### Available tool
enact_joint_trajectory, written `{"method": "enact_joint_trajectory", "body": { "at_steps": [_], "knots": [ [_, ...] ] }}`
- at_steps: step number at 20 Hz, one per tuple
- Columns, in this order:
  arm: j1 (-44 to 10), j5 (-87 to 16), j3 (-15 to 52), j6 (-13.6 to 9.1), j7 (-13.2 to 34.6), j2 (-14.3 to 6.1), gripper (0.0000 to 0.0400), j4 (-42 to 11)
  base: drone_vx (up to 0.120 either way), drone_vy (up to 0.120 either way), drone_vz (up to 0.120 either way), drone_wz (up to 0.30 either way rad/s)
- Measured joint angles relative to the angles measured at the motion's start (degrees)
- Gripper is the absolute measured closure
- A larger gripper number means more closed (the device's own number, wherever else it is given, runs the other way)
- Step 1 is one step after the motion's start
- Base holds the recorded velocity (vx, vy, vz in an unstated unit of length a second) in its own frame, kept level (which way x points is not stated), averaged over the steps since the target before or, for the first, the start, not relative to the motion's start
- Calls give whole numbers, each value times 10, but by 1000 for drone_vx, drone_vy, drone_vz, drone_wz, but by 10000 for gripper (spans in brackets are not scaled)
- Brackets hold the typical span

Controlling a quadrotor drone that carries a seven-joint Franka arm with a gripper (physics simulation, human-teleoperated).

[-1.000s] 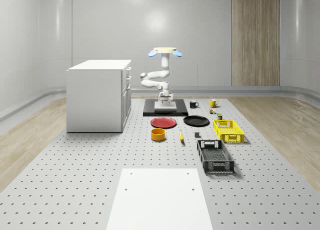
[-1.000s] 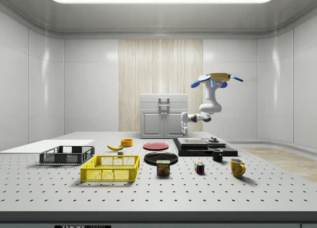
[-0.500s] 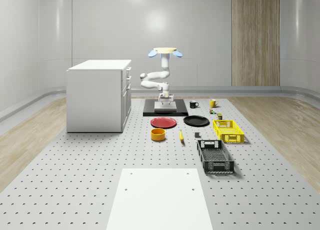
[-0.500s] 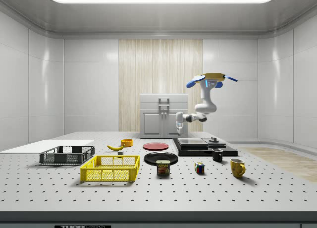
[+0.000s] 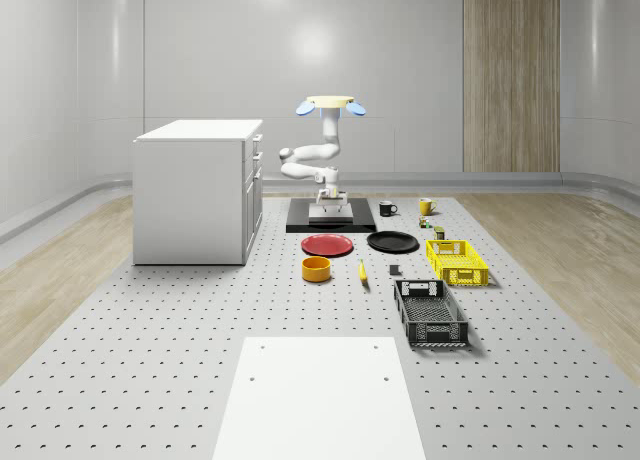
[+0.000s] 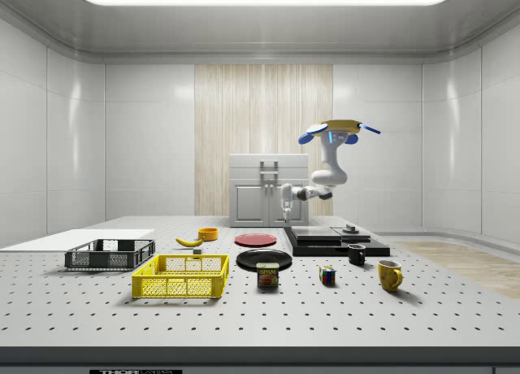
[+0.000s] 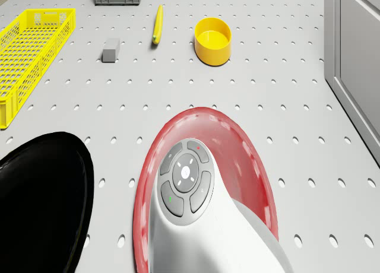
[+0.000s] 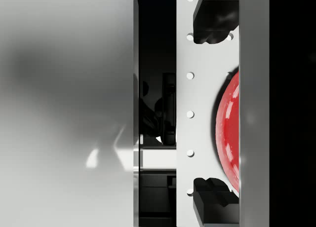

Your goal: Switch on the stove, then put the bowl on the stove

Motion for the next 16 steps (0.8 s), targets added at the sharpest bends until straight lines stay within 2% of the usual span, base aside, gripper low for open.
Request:
{"method": "enact_joint_trajectory", "body": {
  "at_steps": [16],
  "knots": [
    [-2, 2, 1, 4, 2, -4, 0, 0, 120, 0, 0, 0]
  ]
}}
